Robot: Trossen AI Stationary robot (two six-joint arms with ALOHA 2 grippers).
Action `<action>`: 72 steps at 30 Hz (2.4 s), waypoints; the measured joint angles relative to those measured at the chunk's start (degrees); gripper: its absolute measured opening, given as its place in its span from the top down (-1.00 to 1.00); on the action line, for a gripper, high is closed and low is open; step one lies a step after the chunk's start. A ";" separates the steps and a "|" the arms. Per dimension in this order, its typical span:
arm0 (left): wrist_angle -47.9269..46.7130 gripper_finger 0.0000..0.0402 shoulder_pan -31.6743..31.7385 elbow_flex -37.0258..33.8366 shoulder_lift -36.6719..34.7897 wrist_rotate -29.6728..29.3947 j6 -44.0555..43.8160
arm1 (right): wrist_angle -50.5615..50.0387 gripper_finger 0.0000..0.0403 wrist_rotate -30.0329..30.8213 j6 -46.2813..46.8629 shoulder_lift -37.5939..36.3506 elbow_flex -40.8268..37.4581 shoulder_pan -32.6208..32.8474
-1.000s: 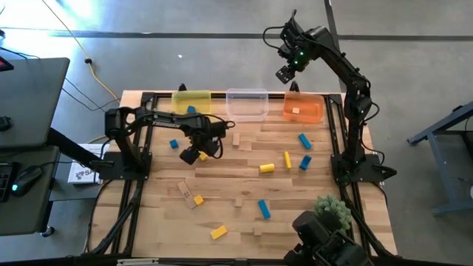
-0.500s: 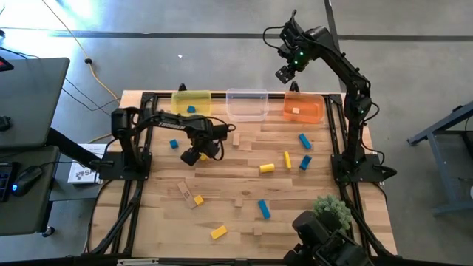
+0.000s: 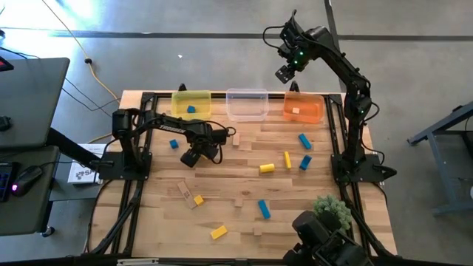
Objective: Sort & place blocks by color
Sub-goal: Put the yellow block into the transparent bin
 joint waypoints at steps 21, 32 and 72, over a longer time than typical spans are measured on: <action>0.70 0.53 3.18 2.07 -4.93 3.52 -6.90 | -0.05 -0.02 -0.13 -0.48 0.00 0.00 0.00; 4.29 0.53 9.66 13.72 -7.41 3.33 -11.19 | -0.05 -0.02 -2.50 -0.59 0.00 0.00 -0.01; 43.88 0.53 20.87 19.21 6.89 10.08 -23.86 | 4.28 -0.02 -1.82 17.82 0.02 0.00 1.04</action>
